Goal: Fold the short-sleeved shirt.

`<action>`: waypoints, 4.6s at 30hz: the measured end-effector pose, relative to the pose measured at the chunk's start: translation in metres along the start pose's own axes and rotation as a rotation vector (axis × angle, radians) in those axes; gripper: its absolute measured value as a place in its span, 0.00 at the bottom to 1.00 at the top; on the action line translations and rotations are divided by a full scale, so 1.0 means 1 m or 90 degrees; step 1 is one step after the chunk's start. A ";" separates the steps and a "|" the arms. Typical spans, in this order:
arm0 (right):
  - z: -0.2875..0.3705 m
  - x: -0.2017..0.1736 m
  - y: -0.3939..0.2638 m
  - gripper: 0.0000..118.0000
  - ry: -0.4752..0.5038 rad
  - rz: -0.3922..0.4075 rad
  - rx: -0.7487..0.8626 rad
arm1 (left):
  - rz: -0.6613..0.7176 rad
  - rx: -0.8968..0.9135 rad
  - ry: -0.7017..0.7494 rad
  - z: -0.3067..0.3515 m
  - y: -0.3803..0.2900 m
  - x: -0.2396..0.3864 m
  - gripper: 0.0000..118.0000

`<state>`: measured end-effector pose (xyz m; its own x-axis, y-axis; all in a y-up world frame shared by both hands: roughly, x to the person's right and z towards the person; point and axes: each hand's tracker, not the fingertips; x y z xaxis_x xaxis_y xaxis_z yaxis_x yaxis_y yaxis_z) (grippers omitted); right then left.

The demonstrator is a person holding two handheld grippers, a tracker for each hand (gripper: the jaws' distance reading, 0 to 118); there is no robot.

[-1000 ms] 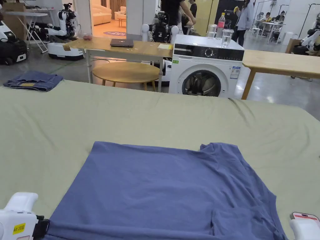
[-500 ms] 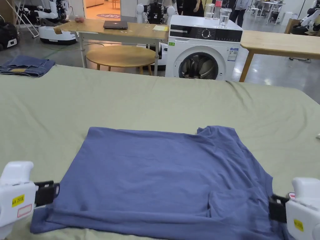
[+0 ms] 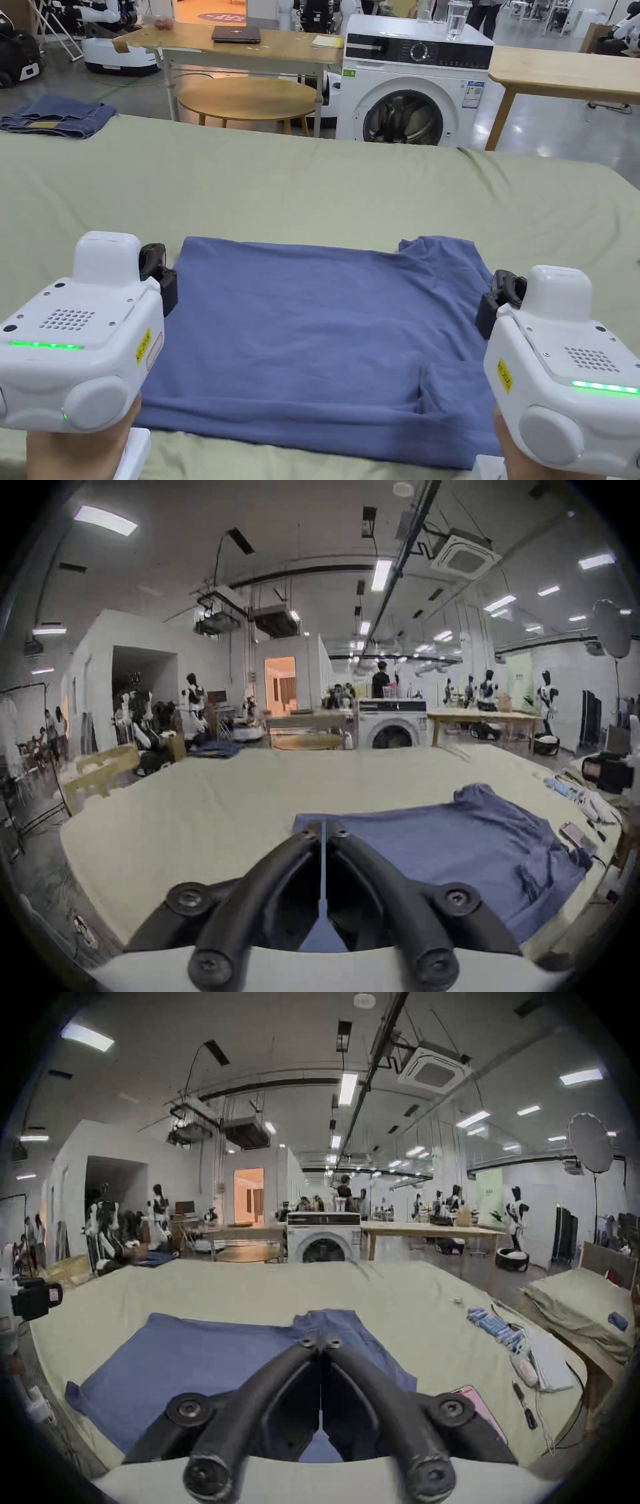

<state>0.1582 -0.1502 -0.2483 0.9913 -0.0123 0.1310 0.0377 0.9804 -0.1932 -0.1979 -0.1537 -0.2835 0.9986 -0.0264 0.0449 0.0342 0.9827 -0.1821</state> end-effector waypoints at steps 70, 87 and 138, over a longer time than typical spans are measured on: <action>-0.009 0.109 -0.076 0.05 0.044 0.043 -0.494 | 0.091 -0.491 -0.079 -0.014 -0.072 -0.104 0.00; -0.104 0.126 0.006 0.05 0.020 -0.067 -0.390 | 0.113 -0.364 -0.098 -0.125 0.005 -0.112 0.00; -0.084 0.003 0.001 0.00 0.015 0.002 -0.057 | 0.076 -0.320 -0.040 -0.108 -0.019 -0.093 0.00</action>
<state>0.1716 -0.1658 -0.3293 0.9940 -0.0154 0.1082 0.0453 0.9590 -0.2799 -0.2876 -0.1893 -0.3899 0.9930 0.1070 0.0505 -0.0503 0.7683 -0.6381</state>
